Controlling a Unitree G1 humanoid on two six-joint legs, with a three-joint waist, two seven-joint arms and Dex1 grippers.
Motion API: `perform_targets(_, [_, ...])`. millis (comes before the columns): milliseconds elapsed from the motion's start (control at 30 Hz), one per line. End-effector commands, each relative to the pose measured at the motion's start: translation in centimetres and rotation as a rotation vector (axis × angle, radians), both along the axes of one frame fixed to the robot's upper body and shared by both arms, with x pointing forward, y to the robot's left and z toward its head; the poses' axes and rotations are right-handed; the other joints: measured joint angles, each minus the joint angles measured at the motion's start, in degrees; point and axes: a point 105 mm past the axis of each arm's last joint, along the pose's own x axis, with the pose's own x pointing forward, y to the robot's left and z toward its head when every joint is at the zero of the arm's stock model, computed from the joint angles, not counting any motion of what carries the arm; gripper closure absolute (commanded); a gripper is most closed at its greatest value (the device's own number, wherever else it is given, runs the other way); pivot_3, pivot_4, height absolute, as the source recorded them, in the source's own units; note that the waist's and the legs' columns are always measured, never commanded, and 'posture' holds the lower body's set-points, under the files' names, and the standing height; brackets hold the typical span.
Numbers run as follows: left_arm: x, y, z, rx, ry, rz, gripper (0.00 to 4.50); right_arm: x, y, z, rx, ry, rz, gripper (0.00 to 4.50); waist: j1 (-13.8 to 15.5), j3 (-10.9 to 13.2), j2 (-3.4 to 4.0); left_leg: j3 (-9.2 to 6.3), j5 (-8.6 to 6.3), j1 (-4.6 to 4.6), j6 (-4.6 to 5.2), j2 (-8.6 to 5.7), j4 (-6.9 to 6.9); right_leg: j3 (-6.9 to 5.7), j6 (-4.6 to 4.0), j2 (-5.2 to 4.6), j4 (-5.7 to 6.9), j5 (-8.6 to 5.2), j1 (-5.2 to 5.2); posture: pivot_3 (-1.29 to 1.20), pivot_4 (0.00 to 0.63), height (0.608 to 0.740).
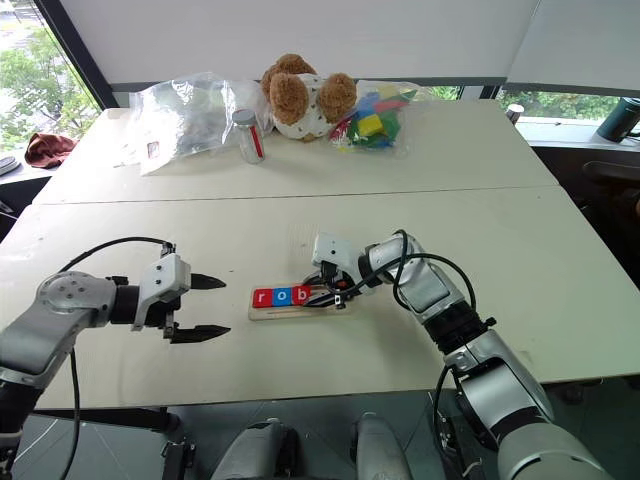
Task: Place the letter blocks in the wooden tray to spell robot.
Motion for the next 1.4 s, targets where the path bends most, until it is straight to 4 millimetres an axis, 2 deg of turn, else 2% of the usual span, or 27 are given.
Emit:
perform_targets(33, [0.1,-0.3,0.6,-0.002,-0.033,-0.011,0.0,0.3,0.4,1.1,0.013,-0.034,0.011,3.35,0.0,0.0,0.0,0.0,0.0,0.0,0.0,0.0,0.0,0.0,0.0,0.0,0.0,0.0,0.0,0.0,0.15,0.74])
perform_targets(233, [0.2,-0.4,0.5,0.0,-0.033,-0.009,0.0,0.4,0.4,1.2,0.022,-0.041,0.0,3.35,0.0,0.0,0.0,0.0,0.0,0.0,0.0,0.0,0.0,0.0,0.0,0.0,0.0,0.0,0.0,0.0,0.15,0.74])
perform_targets(267, [0.2,-0.4,0.5,0.0,-0.033,-0.009,0.0,0.5,0.5,1.3,0.027,-0.05,-0.003,2.31,0.0,0.0,0.0,0.0,0.0,0.0,0.0,0.0,0.0,0.0,0.0,0.0,0.0,0.0,0.0,0.0,0.15,0.74])
perform_targets(333, [0.2,-0.4,0.5,0.004,-0.033,-0.008,0.0,0.7,0.6,1.9,0.046,-0.064,-0.015,1.48,0.0,0.0,0.0,0.0,0.0,0.0,0.0,0.0,0.0,0.0,0.0,0.0,0.0,0.0,0.0,0.0,0.15,0.74])
perform_targets(400, [0.2,-0.2,0.4,0.014,-0.031,-0.007,0.0,0.8,0.7,2.8,0.066,-0.076,-0.022,0.42,0.0,0.0,0.0,0.0,0.0,0.0,0.0,0.0,0.0,0.0,0.0,0.0,0.0,0.0,0.0,0.0,0.15,0.74])
perform_targets(533, [0.4,-0.2,0.5,0.015,-0.032,-0.003,0.0,0.9,0.8,4.5,0.105,-0.103,-0.038,0.42,0.0,0.0,0.0,-0.01,0.0,0.0,0.0,0.0,0.0,0.0,0.0,0.0,0.0,0.0,0.0,0.0,0.15,0.74])
perform_targets(633, [0.5,-0.5,0.8,0.003,-0.042,-0.008,0.0,1.7,-0.2,5.9,0.144,-0.143,-0.124,0.42,0.1,0.0,0.0,-0.01,0.0,0.0,0.0,0.0,0.0,0.0,0.0,0.0,0.0,0.0,0.0,0.0,0.15,0.74])
perform_targets(700, [0.5,-1.1,1.6,-0.041,-0.055,-0.01,0.0,2.9,-1.8,7.5,0.199,-0.177,-0.272,0.42,0.2,0.0,0.0,-0.01,0.0,-0.01,0.0,0.0,0.0,0.0,0.0,-0.01,0.0,0.0,0.0,0.0,0.15,0.74])
perform_targets(767, [0.5,-2.0,3.1,-0.115,-0.069,-0.01,0.0,4.3,-4.6,9.1,0.269,-0.22,-0.508,0.42,0.4,0.0,0.0,-0.01,0.0,-0.03,-0.01,-0.01,0.0,0.0,0.0,-0.04,0.0,0.0,0.0,0.0,0.15,0.74])
perform_targets(833, [0.5,-2.7,4.2,-0.166,-0.072,-0.017,0.0,4.8,-7.0,9.7,0.315,-0.242,-0.727,0.42,0.4,0.0,-0.02,-0.11,0.0,-0.15,-0.02,-0.01,0.02,-0.01,0.0,-0.05,-0.02,0.0,-0.04,0.0,0.15,0.74])
perform_targets(933, [0.5,-3.8,4.8,-0.189,-0.075,-0.041,0.0,4.7,-10.7,8.8,0.324,-0.245,-1.13,0.42,0.2,0.0,0.0,-0.14,0.03,-0.17,-0.08,-0.02,-0.03,-0.01,0.0,-0.04,-0.02,0.0,-0.09,0.0,0.15,0.74])
perform_targets(1000, [0.7,-4.3,4.9,-0.192,-0.073,-0.058,0.0,3.7,-11.8,7.7,0.332,-0.214,-1.301,0.42,-0.1,-0.1,0.03,-0.11,0.12,-0.16,-0.24,-0.02,-0.08,0.01,0.0,-0.03,0.0,0.0,-0.14,0.0,0.15,0.74])
perform_targets(1167, [1.6,-4.6,4.4,-0.172,-0.068,-0.077,0.0,1.8,-10.9,5.0,0.318,-0.153,-1.361,0.42,-0.2,0.0,0.06,-0.03,0.12,-0.19,-0.2,-0.02,-0.1,0.09,0.0,0.08,0.08,0.0,-0.24,0.0,0.15,0.74])
perform_targets(1400, [2.1,-4.8,4.0,-0.162,-0.074,-0.091,0.0,2.3,-10.2,2.8,0.284,-0.088,-1.412,0.42,-0.2,0.0,0.06,-0.01,0.11,-0.12,-0.17,-0.03,-0.05,0.06,0.0,0.16,0.11,0.0,-0.16,0.0,0.15,0.74])
